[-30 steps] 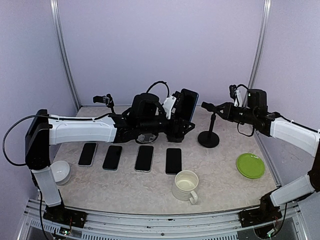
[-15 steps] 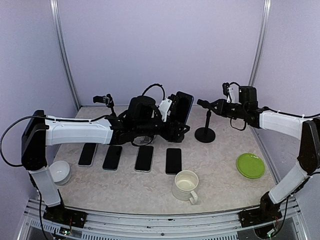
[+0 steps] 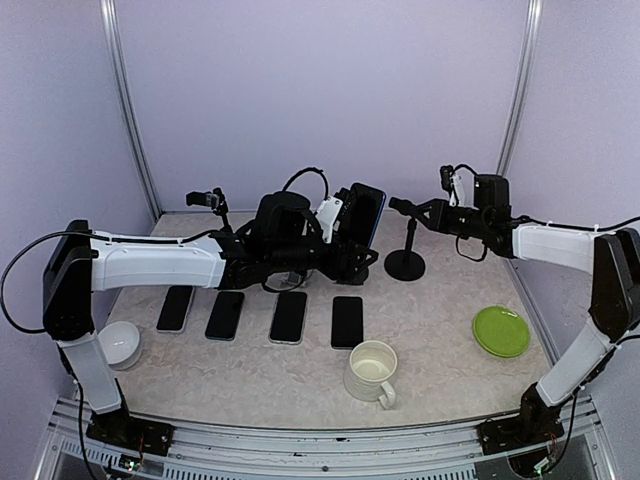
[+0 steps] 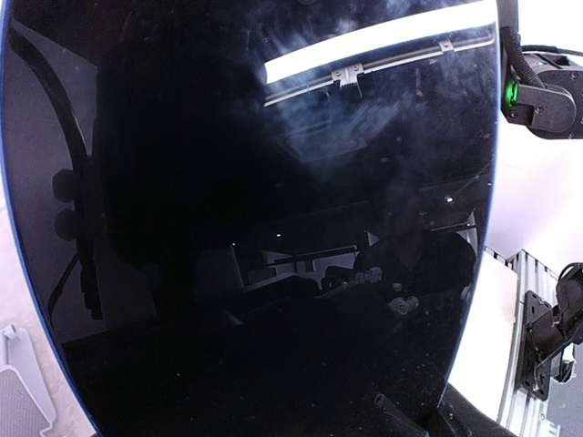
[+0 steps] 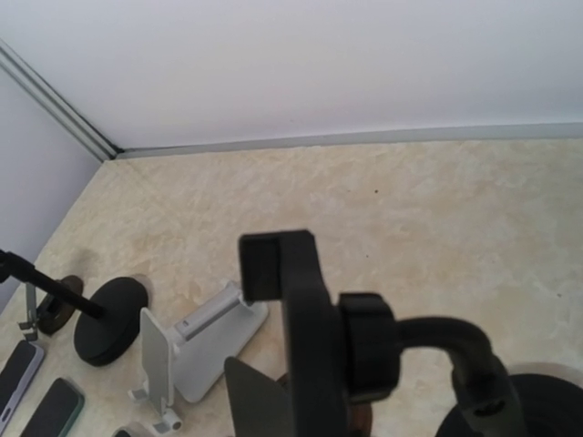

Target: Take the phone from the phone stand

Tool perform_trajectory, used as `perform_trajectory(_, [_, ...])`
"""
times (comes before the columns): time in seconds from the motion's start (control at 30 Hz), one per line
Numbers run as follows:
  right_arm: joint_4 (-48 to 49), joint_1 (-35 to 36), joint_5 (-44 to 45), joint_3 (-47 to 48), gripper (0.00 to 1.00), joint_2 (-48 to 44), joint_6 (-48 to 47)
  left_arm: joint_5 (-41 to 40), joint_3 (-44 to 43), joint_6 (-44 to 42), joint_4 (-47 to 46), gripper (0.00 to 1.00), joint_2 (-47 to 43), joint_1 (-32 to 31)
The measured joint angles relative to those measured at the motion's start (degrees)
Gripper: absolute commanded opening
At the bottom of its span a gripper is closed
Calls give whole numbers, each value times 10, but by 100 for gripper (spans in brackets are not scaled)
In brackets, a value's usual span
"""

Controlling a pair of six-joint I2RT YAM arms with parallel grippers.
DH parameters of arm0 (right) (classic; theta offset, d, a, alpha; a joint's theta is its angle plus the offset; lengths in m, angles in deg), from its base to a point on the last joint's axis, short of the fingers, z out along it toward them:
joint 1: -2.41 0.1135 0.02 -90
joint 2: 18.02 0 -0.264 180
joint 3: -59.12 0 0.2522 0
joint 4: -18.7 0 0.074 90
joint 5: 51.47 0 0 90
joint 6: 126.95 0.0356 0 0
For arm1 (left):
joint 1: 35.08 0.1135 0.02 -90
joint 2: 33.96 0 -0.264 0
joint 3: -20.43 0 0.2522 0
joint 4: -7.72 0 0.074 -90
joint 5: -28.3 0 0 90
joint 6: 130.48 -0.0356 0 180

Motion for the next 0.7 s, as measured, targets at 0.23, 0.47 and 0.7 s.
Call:
perform_trajectory(0.23, [20,0,-15,-9,58,2,1,-1,0,1,0,36,0,0])
perform_trajectory(0.47, [32,-1,-21,-31,72,-40,-2,-7,0,7,0,36,5,0])
perform_trajectory(0.7, [34,-2,-30,-65,78,-111,-2,-28,0,16,0,38,10,0])
